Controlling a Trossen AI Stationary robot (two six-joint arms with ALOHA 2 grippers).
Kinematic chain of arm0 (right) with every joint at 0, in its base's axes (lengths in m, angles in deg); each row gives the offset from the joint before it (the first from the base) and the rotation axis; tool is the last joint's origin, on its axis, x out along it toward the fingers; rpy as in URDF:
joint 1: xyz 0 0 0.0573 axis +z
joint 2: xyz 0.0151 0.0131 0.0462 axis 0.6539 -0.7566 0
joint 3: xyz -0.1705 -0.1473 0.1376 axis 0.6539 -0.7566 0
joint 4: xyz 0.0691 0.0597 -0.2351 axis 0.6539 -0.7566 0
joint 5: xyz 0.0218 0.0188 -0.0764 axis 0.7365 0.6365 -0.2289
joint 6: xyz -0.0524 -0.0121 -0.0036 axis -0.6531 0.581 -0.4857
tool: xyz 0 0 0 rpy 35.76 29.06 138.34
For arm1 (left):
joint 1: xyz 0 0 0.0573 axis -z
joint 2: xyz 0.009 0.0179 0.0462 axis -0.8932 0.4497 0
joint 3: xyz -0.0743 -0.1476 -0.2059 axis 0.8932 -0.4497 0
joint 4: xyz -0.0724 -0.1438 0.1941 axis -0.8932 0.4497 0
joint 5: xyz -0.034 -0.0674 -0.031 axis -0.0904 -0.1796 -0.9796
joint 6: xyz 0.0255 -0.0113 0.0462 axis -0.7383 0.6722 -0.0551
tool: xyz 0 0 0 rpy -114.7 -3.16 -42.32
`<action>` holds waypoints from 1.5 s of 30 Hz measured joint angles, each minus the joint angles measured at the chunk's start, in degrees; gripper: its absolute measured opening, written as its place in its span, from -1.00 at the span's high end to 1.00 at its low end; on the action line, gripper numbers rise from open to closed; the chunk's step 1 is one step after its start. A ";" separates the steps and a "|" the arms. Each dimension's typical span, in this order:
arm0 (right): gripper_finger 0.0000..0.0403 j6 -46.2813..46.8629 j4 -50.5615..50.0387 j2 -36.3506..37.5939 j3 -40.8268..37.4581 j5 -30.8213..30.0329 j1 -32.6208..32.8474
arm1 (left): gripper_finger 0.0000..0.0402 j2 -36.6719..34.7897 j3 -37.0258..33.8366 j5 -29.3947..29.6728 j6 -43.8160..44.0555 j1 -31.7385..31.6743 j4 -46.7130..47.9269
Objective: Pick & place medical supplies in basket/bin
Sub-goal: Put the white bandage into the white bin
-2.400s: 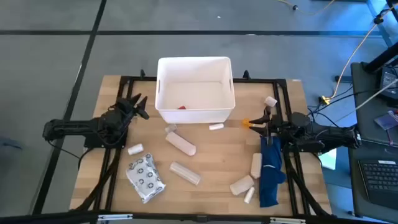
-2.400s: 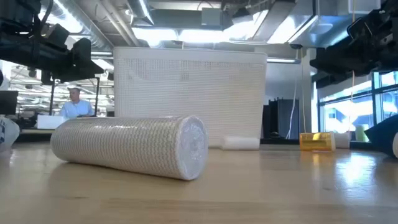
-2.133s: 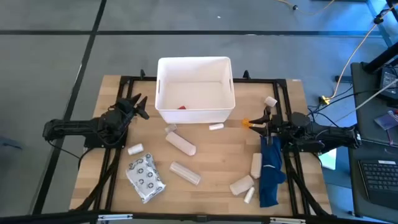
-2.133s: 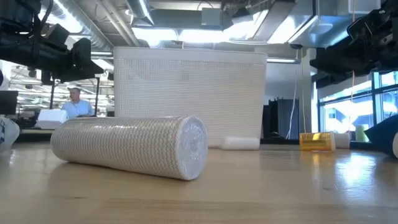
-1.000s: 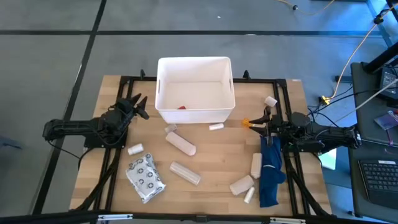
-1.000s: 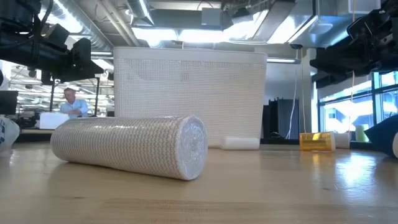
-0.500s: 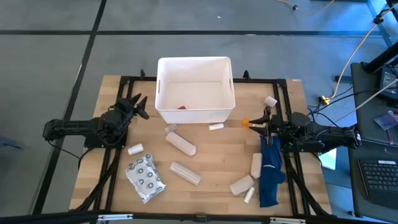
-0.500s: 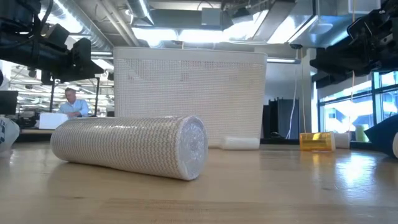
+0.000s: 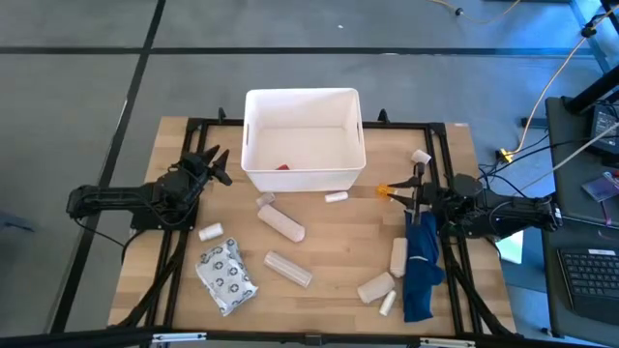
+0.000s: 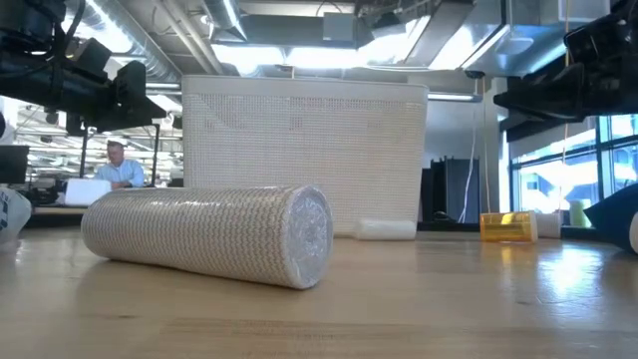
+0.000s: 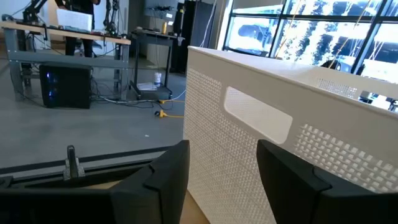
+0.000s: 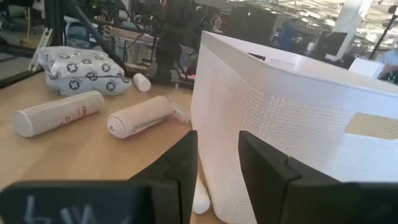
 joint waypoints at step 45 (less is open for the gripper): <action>0.41 30.01 3.90 0.00 -0.02 -12.86 -0.02 | 0.10 0.00 0.01 4.88 0.00 0.00 -0.06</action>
